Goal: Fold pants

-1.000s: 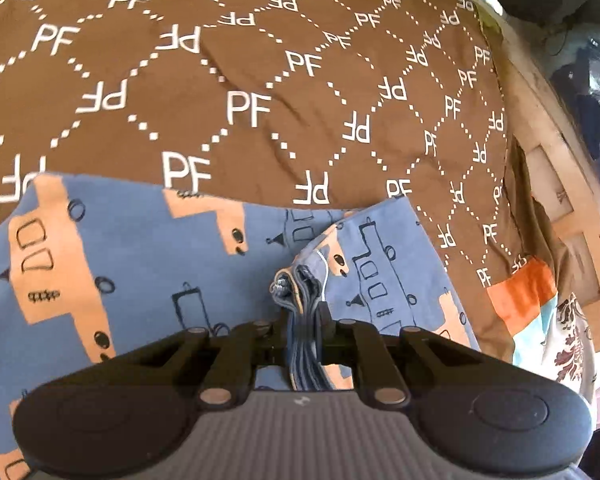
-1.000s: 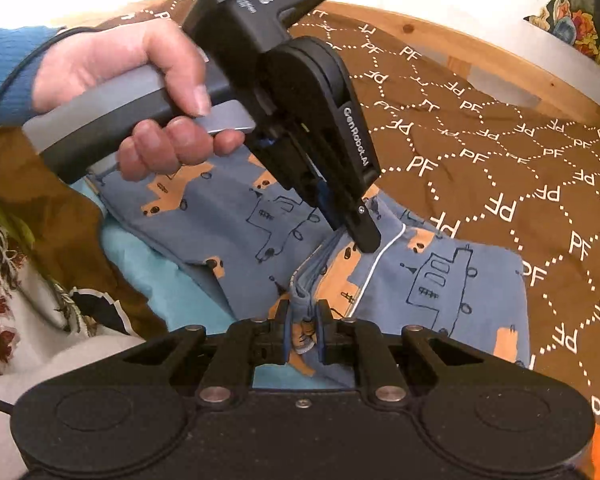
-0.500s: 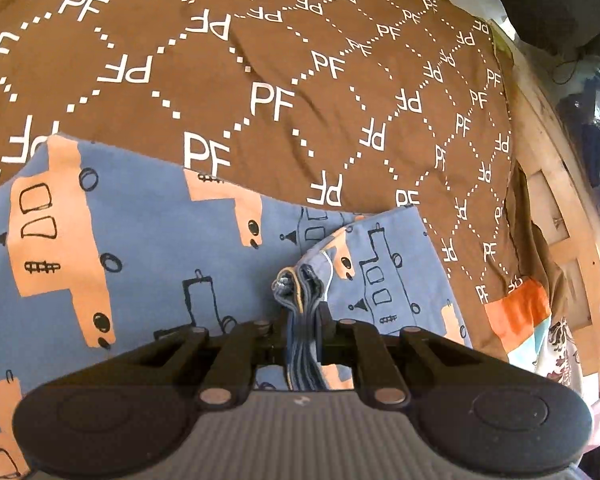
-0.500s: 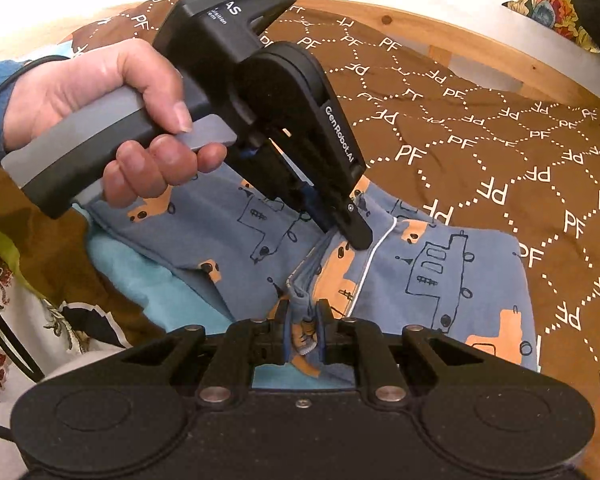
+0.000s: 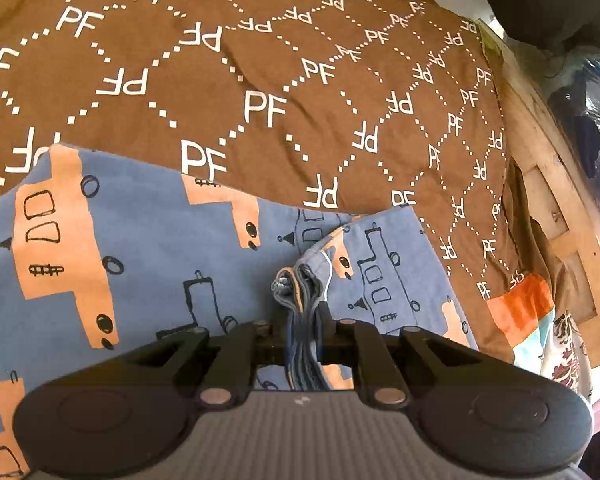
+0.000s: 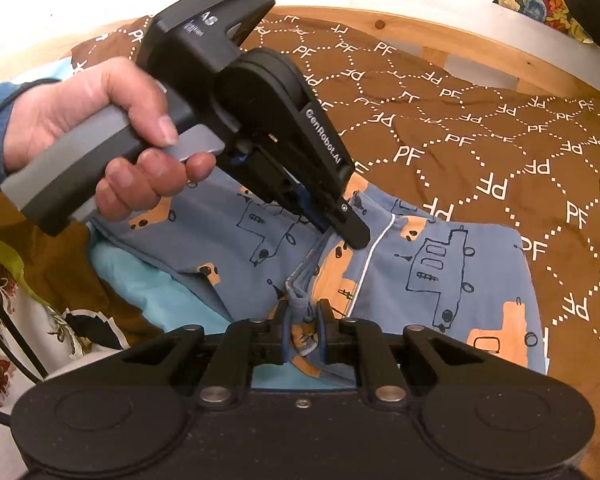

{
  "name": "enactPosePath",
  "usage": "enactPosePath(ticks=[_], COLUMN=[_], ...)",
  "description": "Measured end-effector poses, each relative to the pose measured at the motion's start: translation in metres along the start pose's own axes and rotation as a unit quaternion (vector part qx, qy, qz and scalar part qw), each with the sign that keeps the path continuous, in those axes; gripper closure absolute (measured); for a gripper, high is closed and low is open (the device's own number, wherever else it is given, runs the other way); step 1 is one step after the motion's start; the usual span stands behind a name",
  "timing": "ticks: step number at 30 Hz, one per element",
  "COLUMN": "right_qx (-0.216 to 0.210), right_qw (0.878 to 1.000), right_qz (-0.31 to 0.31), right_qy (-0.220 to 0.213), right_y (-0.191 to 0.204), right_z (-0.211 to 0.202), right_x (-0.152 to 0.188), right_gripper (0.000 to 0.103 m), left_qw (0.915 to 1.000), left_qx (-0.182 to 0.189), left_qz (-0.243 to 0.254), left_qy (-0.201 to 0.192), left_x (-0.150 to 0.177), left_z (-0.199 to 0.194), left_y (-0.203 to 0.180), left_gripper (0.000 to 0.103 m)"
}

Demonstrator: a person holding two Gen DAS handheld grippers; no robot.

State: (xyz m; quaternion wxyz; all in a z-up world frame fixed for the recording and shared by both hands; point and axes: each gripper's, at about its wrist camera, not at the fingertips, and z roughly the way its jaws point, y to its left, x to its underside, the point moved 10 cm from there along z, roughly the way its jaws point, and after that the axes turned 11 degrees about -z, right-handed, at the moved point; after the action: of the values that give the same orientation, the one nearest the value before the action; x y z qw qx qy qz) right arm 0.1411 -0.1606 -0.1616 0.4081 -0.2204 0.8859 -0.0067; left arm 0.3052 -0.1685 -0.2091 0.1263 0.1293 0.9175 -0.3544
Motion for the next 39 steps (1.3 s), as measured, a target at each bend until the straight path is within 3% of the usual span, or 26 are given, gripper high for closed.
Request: enactPosePath(ticks=[5, 9, 16, 25, 31, 34, 36, 38, 39], right_qx=[-0.014, -0.05, -0.11, -0.173, -0.174, -0.182, -0.181, -0.136, -0.093], right_qw=[1.0, 0.999, 0.993, 0.984, 0.983, 0.982, 0.981, 0.987, 0.992], right_qz=[0.013, 0.008, -0.013, -0.032, -0.059, -0.059, -0.058, -0.061, -0.061], right_qy=[-0.011, -0.015, -0.031, -0.035, -0.016, -0.012, -0.029, -0.053, -0.059], right_y=[-0.002, -0.001, 0.017, 0.055, 0.075, 0.08, 0.074, 0.051, 0.033], right_z=[-0.008, -0.014, -0.014, 0.001, 0.019, 0.022, 0.009, -0.009, -0.014], right_x=[-0.002, -0.012, -0.044, -0.08, -0.078, -0.07, -0.069, -0.069, -0.067], right_gripper=[0.089, 0.089, 0.089, 0.089, 0.087, 0.064, 0.039, 0.034, 0.031], left_qw=[1.0, 0.9991, 0.9953, 0.9918, 0.9932, 0.9933, 0.9924, 0.9879, 0.9838], left_qx=[0.001, -0.023, -0.064, -0.104, -0.102, -0.106, -0.115, -0.143, -0.162], left_qz=[-0.003, 0.026, 0.07, 0.071, 0.052, 0.043, 0.043, 0.06, 0.074], left_qy=[0.007, 0.024, 0.018, 0.021, 0.019, 0.014, 0.008, -0.008, -0.024], left_x=[0.0, -0.003, -0.01, -0.013, -0.011, -0.007, -0.006, -0.007, -0.008], left_z=[-0.005, -0.015, -0.048, -0.082, -0.08, -0.077, -0.085, -0.094, -0.099], left_y=[0.0, 0.0, 0.011, 0.044, 0.065, 0.074, 0.077, 0.077, 0.077], left_gripper=[0.092, 0.092, 0.092, 0.092, 0.091, 0.078, 0.062, 0.034, 0.029])
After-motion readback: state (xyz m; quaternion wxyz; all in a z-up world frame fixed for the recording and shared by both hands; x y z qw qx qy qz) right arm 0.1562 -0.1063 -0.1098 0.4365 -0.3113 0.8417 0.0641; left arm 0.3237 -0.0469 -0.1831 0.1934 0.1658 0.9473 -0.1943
